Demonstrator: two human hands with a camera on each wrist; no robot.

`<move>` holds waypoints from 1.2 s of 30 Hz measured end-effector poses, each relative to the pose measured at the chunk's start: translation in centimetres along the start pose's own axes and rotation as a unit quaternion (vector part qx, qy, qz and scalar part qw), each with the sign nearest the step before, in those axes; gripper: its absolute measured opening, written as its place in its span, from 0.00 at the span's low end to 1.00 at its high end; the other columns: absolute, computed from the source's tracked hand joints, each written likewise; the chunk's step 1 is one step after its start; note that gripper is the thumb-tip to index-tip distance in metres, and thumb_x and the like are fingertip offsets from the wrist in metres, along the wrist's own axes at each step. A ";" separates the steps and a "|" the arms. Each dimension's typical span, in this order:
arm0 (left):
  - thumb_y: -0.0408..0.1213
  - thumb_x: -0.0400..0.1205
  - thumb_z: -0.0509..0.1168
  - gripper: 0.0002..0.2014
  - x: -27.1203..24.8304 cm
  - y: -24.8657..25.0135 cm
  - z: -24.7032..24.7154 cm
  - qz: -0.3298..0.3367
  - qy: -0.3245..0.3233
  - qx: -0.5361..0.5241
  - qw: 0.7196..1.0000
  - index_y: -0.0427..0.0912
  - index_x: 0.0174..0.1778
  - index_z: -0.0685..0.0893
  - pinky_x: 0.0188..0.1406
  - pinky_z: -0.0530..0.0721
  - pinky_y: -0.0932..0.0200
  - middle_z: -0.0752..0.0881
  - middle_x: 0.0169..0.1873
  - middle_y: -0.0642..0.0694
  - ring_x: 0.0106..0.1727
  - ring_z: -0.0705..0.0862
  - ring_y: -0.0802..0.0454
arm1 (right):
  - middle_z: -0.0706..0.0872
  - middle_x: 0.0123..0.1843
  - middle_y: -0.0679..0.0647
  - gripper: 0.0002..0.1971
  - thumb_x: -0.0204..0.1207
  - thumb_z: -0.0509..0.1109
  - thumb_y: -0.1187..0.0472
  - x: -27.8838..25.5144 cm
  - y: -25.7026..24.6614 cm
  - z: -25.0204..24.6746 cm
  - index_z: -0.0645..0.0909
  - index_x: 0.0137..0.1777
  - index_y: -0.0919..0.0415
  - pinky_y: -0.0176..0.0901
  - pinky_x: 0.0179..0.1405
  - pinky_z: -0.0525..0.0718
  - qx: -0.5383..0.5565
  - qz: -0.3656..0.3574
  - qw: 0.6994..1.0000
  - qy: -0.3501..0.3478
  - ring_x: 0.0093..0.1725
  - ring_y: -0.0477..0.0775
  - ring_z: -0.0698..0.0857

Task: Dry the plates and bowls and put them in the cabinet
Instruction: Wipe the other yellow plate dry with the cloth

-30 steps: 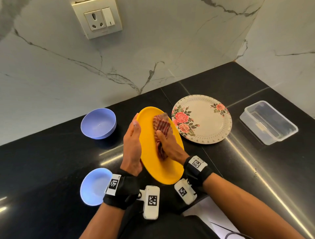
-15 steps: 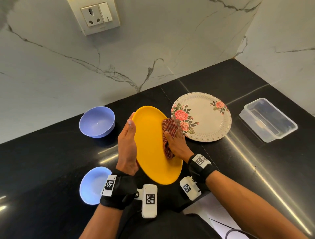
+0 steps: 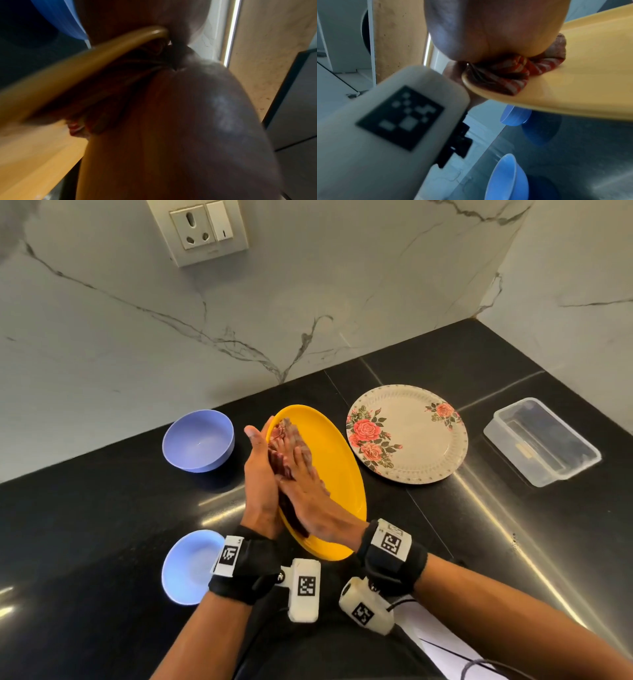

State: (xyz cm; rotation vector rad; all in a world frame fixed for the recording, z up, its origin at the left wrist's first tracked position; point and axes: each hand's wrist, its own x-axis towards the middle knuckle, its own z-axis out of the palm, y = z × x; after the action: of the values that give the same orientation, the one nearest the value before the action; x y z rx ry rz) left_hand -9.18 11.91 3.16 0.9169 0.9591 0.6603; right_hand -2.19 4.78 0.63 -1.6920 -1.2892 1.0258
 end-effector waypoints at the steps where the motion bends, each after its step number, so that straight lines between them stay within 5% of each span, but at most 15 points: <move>1: 0.67 0.87 0.47 0.24 0.0 0.0 0.0 0.007 0.000 0.007 1.000 0.62 0.57 0.85 0.59 0.86 0.55 0.93 0.50 0.62 0.55 0.91 0.60 | 0.26 0.85 0.37 0.30 0.93 0.48 0.51 -0.4 -0.6 0.1 0.30 0.82 0.37 0.55 0.87 0.32 0.010 0.002 1.000 -0.014 0.84 0.38 0.28; 4: 0.62 0.90 0.50 0.19 -0.2 0.2 -0.2 0.029 0.013 -0.004 0.999 0.62 0.65 0.81 0.52 0.86 0.63 0.91 0.52 0.65 0.55 0.90 0.63 | 0.41 0.91 0.43 0.33 0.88 0.49 0.44 -1.1 -0.8 0.0 0.42 0.90 0.46 0.59 0.88 0.39 0.046 0.002 0.998 -0.031 0.88 0.42 0.37; 7: 0.60 0.90 0.52 0.23 -0.5 0.3 -0.1 0.040 0.009 -0.026 0.999 0.58 0.77 0.77 0.68 0.83 0.49 0.86 0.63 0.58 0.66 0.86 0.55 | 0.45 0.91 0.42 0.31 0.90 0.52 0.45 -1.3 0.0 0.2 0.45 0.90 0.43 0.60 0.88 0.40 0.034 -0.014 0.999 -0.032 0.88 0.40 0.41; 11: 0.65 0.84 0.57 0.23 -0.8 0.3 -0.1 0.038 -0.002 -0.050 0.998 0.64 0.73 0.78 0.77 0.76 0.33 0.83 0.73 0.49 0.73 0.83 0.44 | 0.38 0.91 0.40 0.37 0.87 0.54 0.40 -1.0 3.4 0.5 0.37 0.89 0.40 0.60 0.88 0.40 -0.012 -0.024 1.000 0.015 0.88 0.40 0.38; 15: 0.66 0.83 0.58 0.21 -0.4 0.0 -0.8 0.039 0.000 -0.034 0.999 0.70 0.71 0.77 0.74 0.75 0.24 0.78 0.77 0.49 0.75 0.80 0.39 | 0.57 0.90 0.49 0.45 0.77 0.55 0.28 -0.9 7.9 -0.4 0.48 0.90 0.48 0.63 0.87 0.50 0.041 0.081 0.992 0.093 0.87 0.52 0.59; 17: 0.66 0.83 0.57 0.17 -0.4 0.1 -0.8 0.046 0.000 -0.029 0.999 0.74 0.66 0.79 0.73 0.75 0.23 0.78 0.77 0.50 0.76 0.79 0.38 | 0.66 0.87 0.54 0.43 0.80 0.55 0.30 -0.6 10.1 -1.7 0.53 0.89 0.52 0.64 0.88 0.50 0.040 0.145 0.982 0.112 0.85 0.56 0.64; 20: 0.64 0.86 0.56 0.16 -0.9 0.7 0.0 0.055 0.005 -0.013 0.998 0.71 0.67 0.78 0.74 0.75 0.24 0.77 0.78 0.49 0.77 0.77 0.39 | 0.57 0.90 0.56 0.35 0.89 0.49 0.38 -0.6 11.9 -3.0 0.49 0.90 0.54 0.58 0.87 0.34 -0.026 0.182 0.981 0.067 0.89 0.58 0.53; 24: 0.54 0.92 0.49 0.16 -1.2 1.1 0.5 0.067 0.008 -0.018 0.998 0.63 0.73 0.74 0.75 0.75 0.28 0.79 0.72 0.51 0.76 0.78 0.41 | 0.56 0.90 0.56 0.32 0.91 0.48 0.43 -0.7 11.9 -3.1 0.50 0.90 0.54 0.57 0.86 0.34 -0.042 0.174 0.981 0.072 0.89 0.57 0.51; 30: 0.54 0.91 0.50 0.16 -1.4 1.2 0.4 0.076 0.017 -0.001 0.997 0.62 0.73 0.74 0.76 0.75 0.29 0.78 0.73 0.51 0.76 0.78 0.41 | 0.54 0.90 0.57 0.32 0.91 0.49 0.44 -1.0 10.5 -2.6 0.48 0.90 0.55 0.57 0.88 0.37 0.007 0.193 0.978 0.082 0.89 0.59 0.50; 34: 0.60 0.88 0.54 0.19 -1.7 1.2 0.8 0.064 0.009 -0.008 0.998 0.64 0.73 0.76 0.75 0.76 0.28 0.78 0.76 0.50 0.76 0.79 0.41 | 0.65 0.85 0.51 0.40 0.78 0.58 0.32 -2.0 6.0 -1.0 0.51 0.88 0.42 0.65 0.86 0.59 0.119 0.134 0.980 0.083 0.83 0.56 0.66; 36: 0.64 0.86 0.57 0.19 -1.5 1.0 0.7 0.055 0.005 -0.025 0.998 0.66 0.70 0.79 0.74 0.77 0.29 0.81 0.75 0.48 0.74 0.82 0.41 | 0.56 0.89 0.46 0.33 0.81 0.59 0.39 -2.2 4.4 0.3 0.48 0.83 0.24 0.62 0.88 0.52 0.085 0.067 0.992 0.058 0.87 0.54 0.59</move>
State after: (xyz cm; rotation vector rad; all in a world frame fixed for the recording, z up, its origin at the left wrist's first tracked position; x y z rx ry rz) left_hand -9.29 10.91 4.82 0.9276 0.9013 0.7788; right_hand -1.20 1.75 -3.14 -1.6988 -0.9961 1.0669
